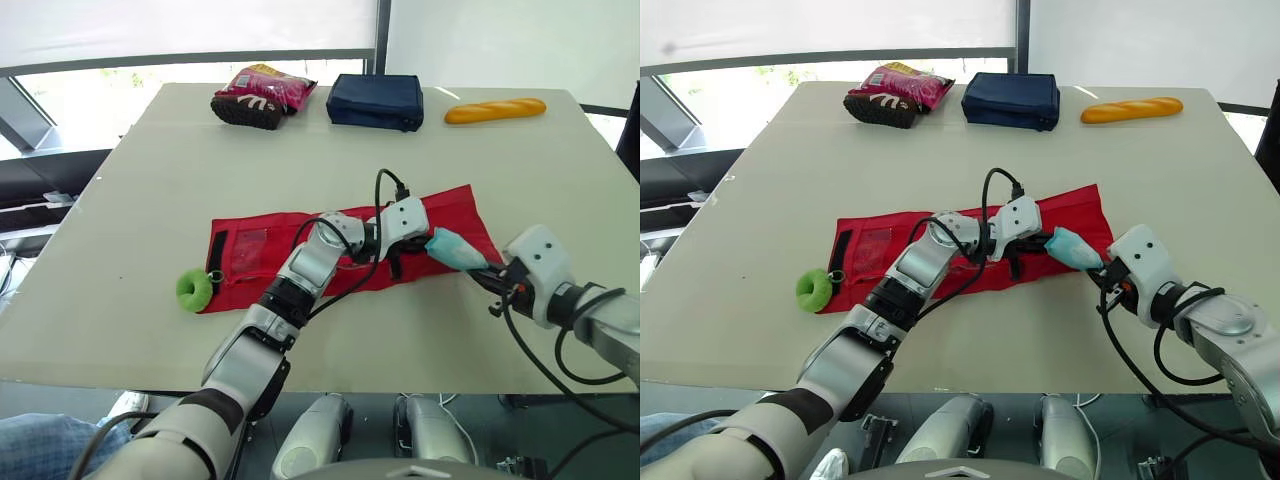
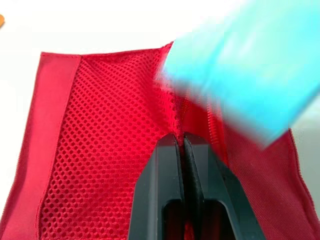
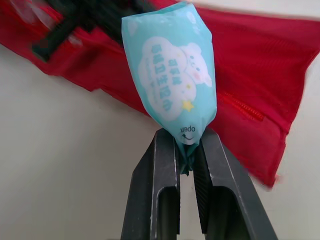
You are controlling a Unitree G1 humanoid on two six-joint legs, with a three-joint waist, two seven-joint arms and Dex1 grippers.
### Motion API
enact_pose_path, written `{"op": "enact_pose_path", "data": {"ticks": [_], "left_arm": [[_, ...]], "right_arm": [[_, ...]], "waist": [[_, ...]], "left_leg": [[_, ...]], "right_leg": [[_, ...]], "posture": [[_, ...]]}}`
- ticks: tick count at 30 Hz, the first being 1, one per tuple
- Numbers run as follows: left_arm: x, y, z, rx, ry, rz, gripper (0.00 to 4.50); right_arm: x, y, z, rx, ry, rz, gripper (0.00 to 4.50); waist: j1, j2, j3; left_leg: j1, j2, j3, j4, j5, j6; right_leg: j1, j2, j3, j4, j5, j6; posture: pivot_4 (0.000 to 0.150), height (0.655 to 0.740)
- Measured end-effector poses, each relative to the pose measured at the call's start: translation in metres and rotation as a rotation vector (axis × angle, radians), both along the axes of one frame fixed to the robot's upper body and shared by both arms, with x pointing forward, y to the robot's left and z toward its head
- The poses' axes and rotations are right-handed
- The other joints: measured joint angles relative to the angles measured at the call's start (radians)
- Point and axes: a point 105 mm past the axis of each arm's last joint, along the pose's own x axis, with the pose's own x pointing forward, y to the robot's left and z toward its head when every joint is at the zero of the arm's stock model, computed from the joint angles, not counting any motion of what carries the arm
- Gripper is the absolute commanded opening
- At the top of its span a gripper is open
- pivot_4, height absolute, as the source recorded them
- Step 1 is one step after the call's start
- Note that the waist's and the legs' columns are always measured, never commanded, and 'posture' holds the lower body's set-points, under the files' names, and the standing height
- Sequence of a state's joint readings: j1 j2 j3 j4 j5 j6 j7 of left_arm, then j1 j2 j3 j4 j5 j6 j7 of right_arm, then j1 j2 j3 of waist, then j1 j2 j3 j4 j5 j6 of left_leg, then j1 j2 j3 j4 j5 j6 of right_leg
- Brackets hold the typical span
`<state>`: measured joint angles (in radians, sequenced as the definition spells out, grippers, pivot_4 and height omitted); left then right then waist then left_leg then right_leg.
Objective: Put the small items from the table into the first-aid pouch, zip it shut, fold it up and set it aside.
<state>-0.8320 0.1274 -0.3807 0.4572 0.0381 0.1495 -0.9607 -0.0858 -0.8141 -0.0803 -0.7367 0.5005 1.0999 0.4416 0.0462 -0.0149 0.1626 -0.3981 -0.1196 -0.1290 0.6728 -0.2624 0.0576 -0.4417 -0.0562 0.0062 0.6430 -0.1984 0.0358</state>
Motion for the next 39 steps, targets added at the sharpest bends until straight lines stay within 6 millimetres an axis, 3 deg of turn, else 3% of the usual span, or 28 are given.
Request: {"op": "enact_pose_path", "data": {"ticks": [3,7,14,20,28,36,37,39], "left_arm": [[-0.002,-0.001,-0.003,0.002,0.008,-0.005,0.00],[-0.002,-0.001,-0.004,-0.002,0.014,0.000,0.00],[-0.014,-0.003,-0.014,-0.002,0.038,-0.039,0.00],[-0.023,-0.009,-0.011,-0.020,0.027,-0.076,0.00],[-0.030,-0.019,-0.010,-0.034,0.037,-0.115,0.00],[-0.030,-0.022,-0.006,-0.068,0.070,-0.111,0.00],[-0.030,-0.022,-0.006,-0.069,0.070,-0.111,0.00],[-0.029,-0.022,-0.004,-0.072,0.064,-0.111,0.00]], "right_arm": [[-0.007,-0.009,-0.019,-0.074,0.107,-0.036,0.05],[-0.009,-0.008,-0.022,-0.071,0.120,-0.061,0.05],[0.000,0.010,-0.026,0.119,0.113,-0.193,0.05],[0.009,0.024,-0.026,0.294,0.091,-0.339,0.05],[0.025,0.036,-0.021,0.443,-0.013,-0.539,0.05],[0.043,0.037,-0.027,0.545,-0.078,-0.617,0.05],[0.044,0.036,-0.027,0.542,-0.086,-0.617,0.91],[0.045,0.031,-0.027,0.526,-0.100,-0.621,1.70]], "waist": [[-0.002,0.000,0.000],[-0.004,0.000,0.000],[-0.007,0.001,-0.001],[-0.009,0.002,-0.002],[-0.014,0.004,-0.003],[-0.036,0.005,-0.003],[-0.036,0.005,-0.003],[-0.035,0.005,-0.003]], "left_leg": [[0.000,0.000,0.001,0.000,0.000,0.000],[0.000,0.000,0.001,0.000,0.000,0.000],[0.001,0.000,0.001,0.001,0.001,-0.002],[0.001,0.000,0.001,0.001,0.001,-0.002],[0.001,0.000,0.005,0.000,0.001,-0.002],[0.002,0.000,0.007,0.000,0.002,-0.002],[0.003,0.000,0.007,0.000,0.002,-0.002],[0.003,0.000,0.007,0.000,0.002,-0.002]], "right_leg": [[-0.001,0.000,0.001,0.001,0.000,-0.001],[-0.001,0.000,0.001,0.001,0.001,-0.001],[-0.001,0.001,0.001,0.002,0.004,0.000],[-0.001,0.002,0.002,0.002,0.005,-0.002],[-0.004,0.002,0.006,0.006,0.005,-0.002],[-0.007,0.002,0.008,0.011,0.005,-0.002],[-0.007,0.002,0.008,0.011,0.005,-0.002],[-0.007,0.002,0.009,0.012,0.005,-0.002]], "posture": [[0.150,0.7293],[0.150,0.7293],[0.150,0.7293],[0.150,0.7293],[0.150,0.7293],[0.150,0.7293],[0.150,0.7293],[0.150,0.7293]]}}
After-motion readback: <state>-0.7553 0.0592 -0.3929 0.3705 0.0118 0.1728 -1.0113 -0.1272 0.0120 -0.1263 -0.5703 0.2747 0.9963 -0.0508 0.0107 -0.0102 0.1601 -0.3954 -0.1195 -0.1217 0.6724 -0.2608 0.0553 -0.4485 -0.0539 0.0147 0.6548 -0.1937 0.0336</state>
